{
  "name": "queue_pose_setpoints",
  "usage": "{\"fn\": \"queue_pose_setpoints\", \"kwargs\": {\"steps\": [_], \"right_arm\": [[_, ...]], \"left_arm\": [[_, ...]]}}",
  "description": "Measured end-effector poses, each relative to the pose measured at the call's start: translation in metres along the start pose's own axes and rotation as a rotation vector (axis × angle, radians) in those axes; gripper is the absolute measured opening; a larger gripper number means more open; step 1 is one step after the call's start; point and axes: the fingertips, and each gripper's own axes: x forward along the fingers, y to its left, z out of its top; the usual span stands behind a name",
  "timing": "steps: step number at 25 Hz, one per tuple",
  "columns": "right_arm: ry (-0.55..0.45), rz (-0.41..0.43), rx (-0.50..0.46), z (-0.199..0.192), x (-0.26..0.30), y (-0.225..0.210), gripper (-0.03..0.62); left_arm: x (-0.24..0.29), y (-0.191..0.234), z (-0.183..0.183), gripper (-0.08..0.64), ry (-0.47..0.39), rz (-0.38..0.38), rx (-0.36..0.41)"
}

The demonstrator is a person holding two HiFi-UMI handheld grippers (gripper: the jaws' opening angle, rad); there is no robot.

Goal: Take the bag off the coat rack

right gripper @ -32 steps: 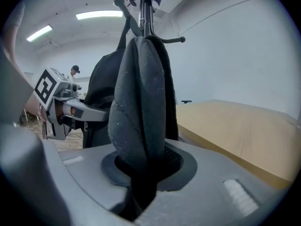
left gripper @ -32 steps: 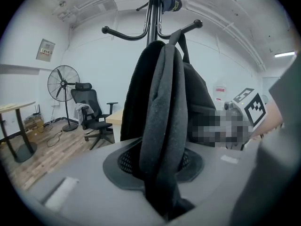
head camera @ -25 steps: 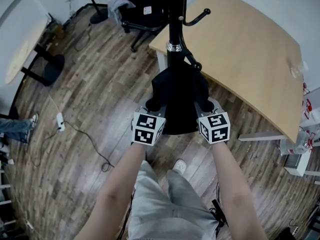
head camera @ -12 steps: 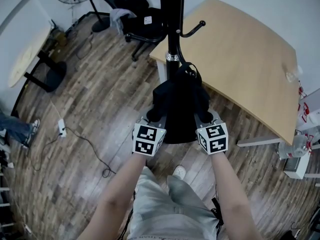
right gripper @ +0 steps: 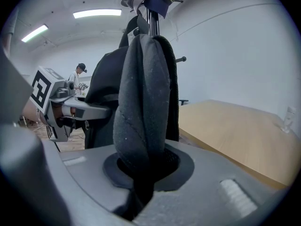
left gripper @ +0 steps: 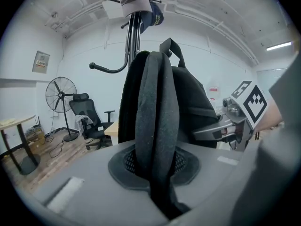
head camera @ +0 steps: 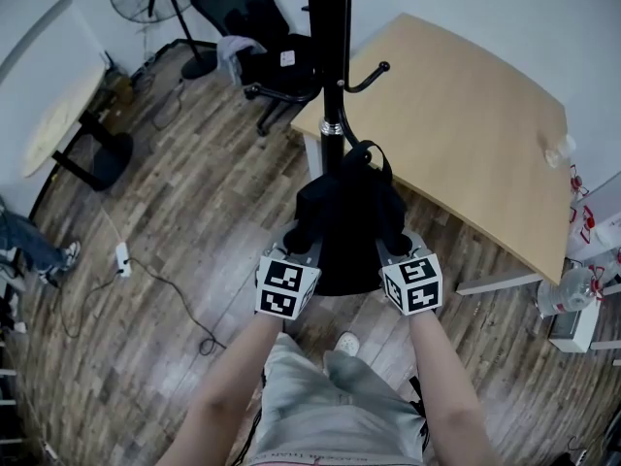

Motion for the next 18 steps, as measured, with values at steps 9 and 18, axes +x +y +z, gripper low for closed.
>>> {"fn": "queue_pose_setpoints", "kwargs": {"steps": [9,18], "right_arm": [[0.019,-0.003,0.003,0.004,-0.026,0.0,0.035],[0.003,-0.055,0.03,0.012,-0.064,-0.018,0.035]], "left_arm": [[-0.014,-0.019,0.014,0.063,-0.018,-0.012,0.004],[-0.009,-0.047,0.046,0.061,-0.071,-0.069,0.041]]}}
